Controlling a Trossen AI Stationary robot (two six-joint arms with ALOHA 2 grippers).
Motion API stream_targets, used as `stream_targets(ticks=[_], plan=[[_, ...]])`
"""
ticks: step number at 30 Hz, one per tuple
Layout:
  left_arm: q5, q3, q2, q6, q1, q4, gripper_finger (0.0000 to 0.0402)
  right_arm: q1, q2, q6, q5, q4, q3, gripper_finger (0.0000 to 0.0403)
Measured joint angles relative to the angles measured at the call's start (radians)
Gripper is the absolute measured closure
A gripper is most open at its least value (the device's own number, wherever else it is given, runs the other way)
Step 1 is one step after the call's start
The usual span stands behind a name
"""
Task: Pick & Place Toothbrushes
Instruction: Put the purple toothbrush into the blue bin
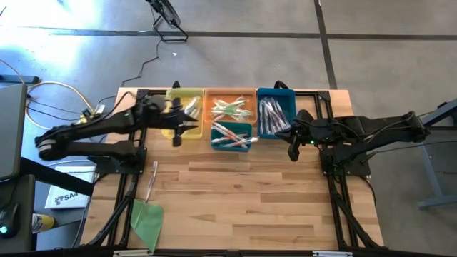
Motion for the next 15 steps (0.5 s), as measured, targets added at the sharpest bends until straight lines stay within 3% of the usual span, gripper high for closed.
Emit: stream_targets(ticks=[8, 15], plan=[[-0.111, -0.043, -0.273, -0.141, -0.132, -0.185, 0.0307, 0.000, 0.000, 0.000, 0.000, -0.001, 0.000, 0.0401], [-0.140, -0.043, -0.346, -0.364, -0.273, -0.350, 0.0307, 0.000, 0.007, 0.004, 0.002, 0.005, 0.000, 0.0401]])
